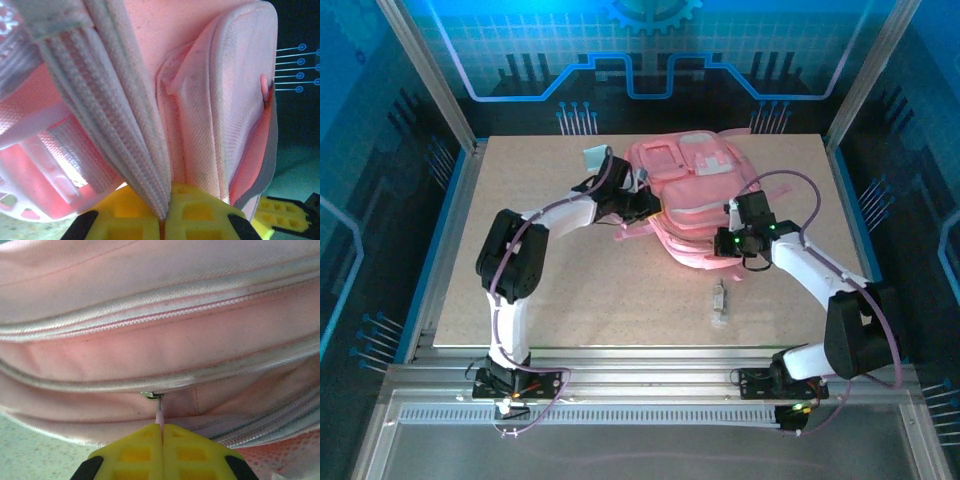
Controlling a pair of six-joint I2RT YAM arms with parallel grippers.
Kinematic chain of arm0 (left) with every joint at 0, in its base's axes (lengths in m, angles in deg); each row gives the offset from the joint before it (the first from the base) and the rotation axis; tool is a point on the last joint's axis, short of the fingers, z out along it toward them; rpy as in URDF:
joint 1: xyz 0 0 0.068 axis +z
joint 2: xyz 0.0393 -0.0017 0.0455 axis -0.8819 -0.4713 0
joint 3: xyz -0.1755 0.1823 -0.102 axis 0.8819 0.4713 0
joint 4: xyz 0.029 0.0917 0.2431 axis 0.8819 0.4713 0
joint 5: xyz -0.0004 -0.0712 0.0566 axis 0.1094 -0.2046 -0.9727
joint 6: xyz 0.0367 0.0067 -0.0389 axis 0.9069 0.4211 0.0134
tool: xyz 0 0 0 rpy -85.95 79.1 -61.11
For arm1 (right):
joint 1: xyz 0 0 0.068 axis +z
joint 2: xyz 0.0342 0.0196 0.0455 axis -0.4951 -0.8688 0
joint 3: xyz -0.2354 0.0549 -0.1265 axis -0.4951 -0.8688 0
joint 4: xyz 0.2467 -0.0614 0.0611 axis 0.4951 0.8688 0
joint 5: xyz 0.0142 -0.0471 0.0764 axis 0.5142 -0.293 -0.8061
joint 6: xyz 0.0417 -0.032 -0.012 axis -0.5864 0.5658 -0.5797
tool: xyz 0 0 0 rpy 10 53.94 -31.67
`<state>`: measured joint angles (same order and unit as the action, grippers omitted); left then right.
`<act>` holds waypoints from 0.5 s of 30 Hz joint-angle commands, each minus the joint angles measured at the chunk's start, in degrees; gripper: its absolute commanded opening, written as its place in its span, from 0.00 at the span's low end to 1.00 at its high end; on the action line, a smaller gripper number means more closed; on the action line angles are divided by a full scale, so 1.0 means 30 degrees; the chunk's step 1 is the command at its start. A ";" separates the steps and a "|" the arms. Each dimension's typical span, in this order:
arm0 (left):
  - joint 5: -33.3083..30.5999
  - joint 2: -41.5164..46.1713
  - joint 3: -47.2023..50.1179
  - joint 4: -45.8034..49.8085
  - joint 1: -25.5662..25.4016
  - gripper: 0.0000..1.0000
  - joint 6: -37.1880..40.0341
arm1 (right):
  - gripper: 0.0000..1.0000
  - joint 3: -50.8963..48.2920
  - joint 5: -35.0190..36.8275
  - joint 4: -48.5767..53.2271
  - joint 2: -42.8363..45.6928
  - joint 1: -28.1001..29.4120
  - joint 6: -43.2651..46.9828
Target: Pack the student bag
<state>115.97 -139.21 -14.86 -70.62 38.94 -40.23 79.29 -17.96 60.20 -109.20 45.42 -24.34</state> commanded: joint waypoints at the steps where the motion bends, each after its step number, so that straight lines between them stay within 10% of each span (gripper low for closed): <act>1: 0.0386 -0.0498 -0.1800 0.0874 0.1255 0.00 0.2145 | 0.00 -0.0790 -0.1338 0.0245 -0.0248 0.0643 -0.0829; 6: -0.0948 -0.1192 -0.3396 0.1401 0.1898 0.45 0.0855 | 0.00 -0.0827 -0.2341 -0.1583 -0.0973 0.1709 -0.2337; 15: -0.3173 0.3890 0.2575 -0.0200 0.1847 0.75 -0.1476 | 0.00 0.1233 -0.2452 -0.3164 -0.3324 0.3109 -0.4189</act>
<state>109.75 -134.75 -12.91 -67.65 44.49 -41.19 80.80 -22.79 50.94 -117.30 52.64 -34.04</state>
